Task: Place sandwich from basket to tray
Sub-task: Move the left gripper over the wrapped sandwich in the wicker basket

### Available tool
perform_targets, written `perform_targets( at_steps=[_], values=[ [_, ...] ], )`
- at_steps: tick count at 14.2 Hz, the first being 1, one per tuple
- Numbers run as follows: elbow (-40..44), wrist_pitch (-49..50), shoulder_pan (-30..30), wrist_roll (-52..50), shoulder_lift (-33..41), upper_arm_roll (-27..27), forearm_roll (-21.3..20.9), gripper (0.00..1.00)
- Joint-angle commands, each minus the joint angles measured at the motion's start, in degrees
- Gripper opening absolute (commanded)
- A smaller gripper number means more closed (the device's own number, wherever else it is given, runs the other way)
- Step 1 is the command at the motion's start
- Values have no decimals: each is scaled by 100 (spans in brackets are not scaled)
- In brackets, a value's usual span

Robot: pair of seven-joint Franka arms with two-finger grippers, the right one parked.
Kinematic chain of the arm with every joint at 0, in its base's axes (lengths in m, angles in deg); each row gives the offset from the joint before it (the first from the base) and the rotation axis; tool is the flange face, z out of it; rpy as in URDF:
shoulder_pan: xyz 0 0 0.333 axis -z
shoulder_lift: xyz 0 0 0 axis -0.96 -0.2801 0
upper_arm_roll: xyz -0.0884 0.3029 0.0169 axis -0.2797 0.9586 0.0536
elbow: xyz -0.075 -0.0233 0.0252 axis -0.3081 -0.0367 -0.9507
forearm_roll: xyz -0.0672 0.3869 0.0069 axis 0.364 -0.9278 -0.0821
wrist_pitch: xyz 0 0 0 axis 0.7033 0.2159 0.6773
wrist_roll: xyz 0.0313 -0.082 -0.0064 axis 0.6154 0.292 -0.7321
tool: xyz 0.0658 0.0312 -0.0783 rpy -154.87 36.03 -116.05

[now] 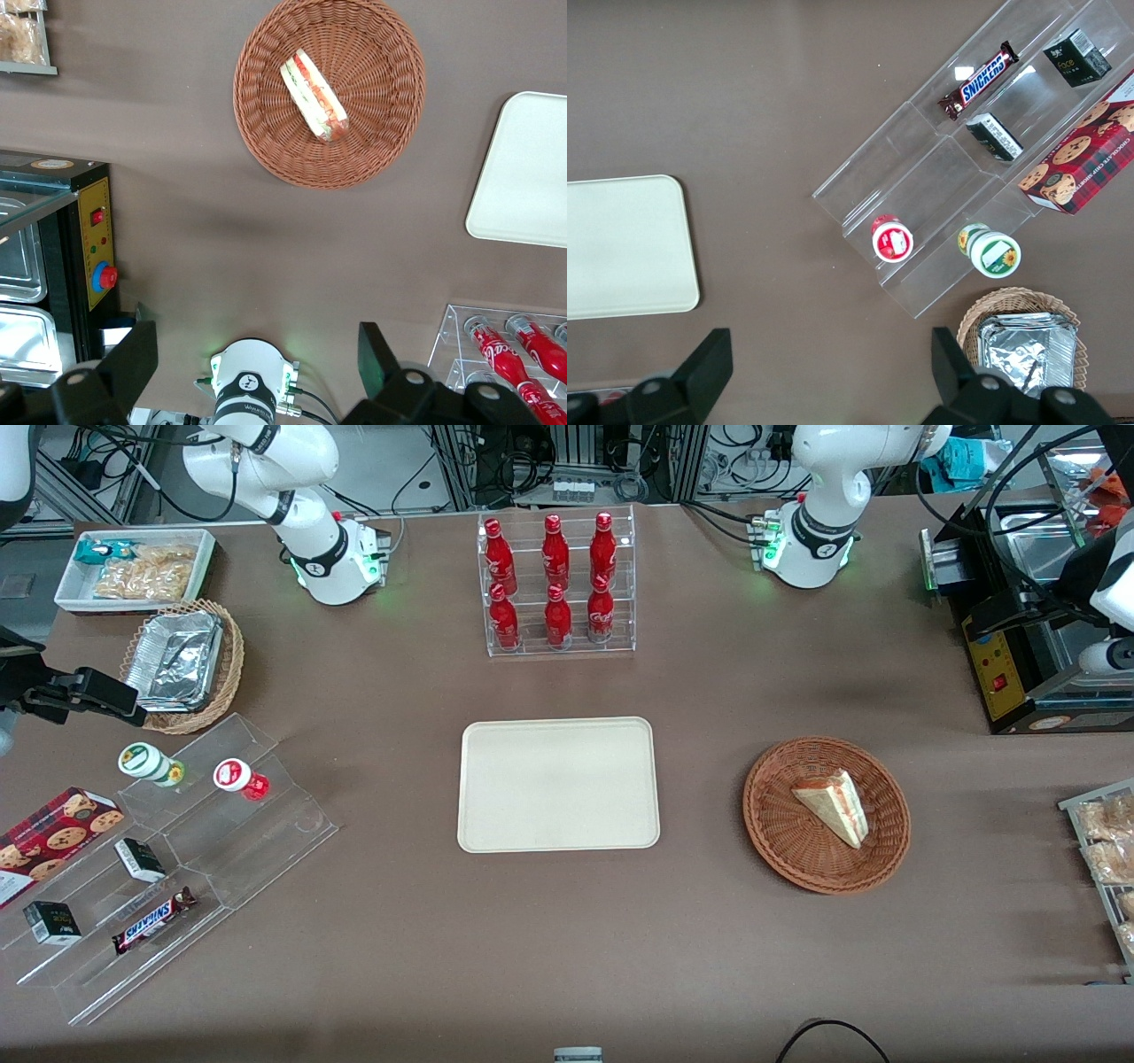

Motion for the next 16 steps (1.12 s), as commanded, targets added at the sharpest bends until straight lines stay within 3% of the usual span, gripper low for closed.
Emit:
perform_targets(
  at_steps=[1,4,7,12,16],
  values=[
    [-92,-35,12,13,34,-21,52,100],
    [-241,43,4,-13,-237,-30,70,100],
    [-907,-332,-23,22,-466,-21,17,100],
    [-3059,-3299,-32,-110,-528,-4,-10,100],
    [-3573,-4534,38,-1995,-581,-21,-18,100]
  ],
)
